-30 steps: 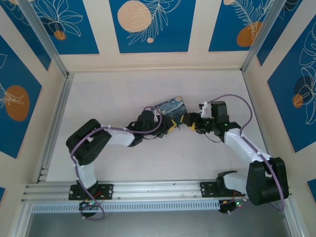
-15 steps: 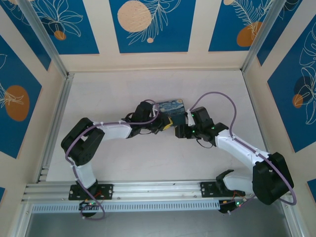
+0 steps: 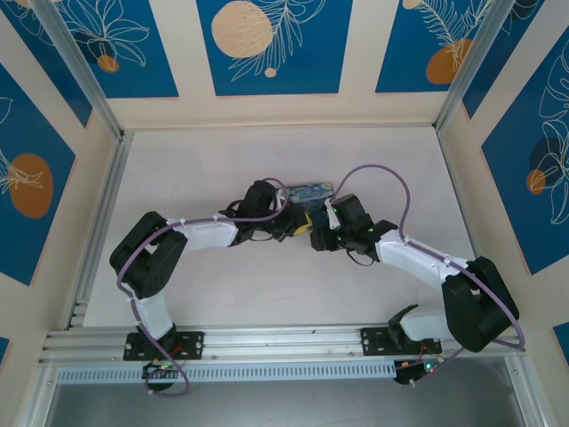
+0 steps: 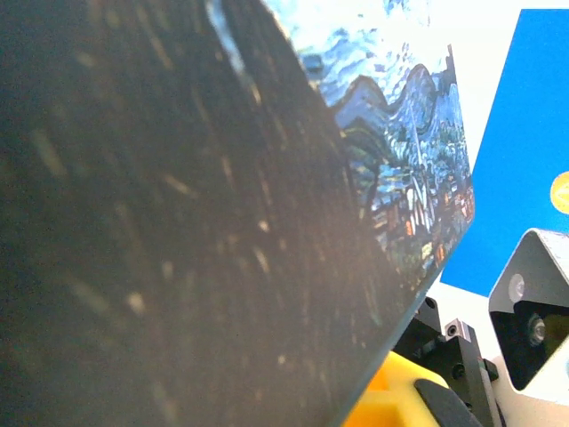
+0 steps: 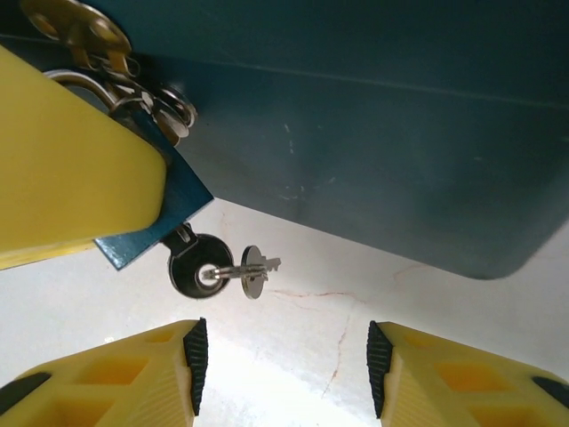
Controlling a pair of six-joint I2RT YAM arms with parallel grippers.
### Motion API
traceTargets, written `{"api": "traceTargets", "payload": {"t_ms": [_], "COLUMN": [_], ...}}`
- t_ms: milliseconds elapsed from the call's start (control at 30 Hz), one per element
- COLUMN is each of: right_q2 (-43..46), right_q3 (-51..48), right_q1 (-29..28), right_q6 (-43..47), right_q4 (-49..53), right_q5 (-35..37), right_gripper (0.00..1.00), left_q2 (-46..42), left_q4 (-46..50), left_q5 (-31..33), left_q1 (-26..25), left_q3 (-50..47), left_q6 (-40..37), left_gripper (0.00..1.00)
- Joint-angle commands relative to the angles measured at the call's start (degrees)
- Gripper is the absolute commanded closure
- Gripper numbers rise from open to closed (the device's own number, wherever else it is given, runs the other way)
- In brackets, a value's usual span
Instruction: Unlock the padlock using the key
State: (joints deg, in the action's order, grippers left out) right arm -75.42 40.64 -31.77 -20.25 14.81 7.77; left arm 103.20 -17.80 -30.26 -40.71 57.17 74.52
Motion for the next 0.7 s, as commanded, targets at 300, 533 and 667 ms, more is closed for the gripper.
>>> {"api": "traceTargets", "payload": {"t_ms": [300, 533, 667], "right_q2": [-2.6, -3.2, -2.3], "right_q3": [5.1, 5.8, 6.5], "right_q1": [-0.6, -0.6, -0.6], "right_q6": [1.3, 1.5, 1.5], "right_q4": [-0.9, -0.6, 0.3], "right_q5": [1.1, 0.2, -0.8], "right_gripper": [0.56, 0.71, 0.81], "left_q2": [-1.7, -1.5, -1.2], "left_q4": [-0.4, -0.7, -0.7], "left_q5": [-2.8, -3.0, -3.0], "left_q1": [0.7, 0.6, 0.7], "left_q3": [1.9, 2.0, 1.8], "left_q6": [-0.9, -0.9, -0.9], "left_gripper": [1.00, 1.00, 1.00]}}
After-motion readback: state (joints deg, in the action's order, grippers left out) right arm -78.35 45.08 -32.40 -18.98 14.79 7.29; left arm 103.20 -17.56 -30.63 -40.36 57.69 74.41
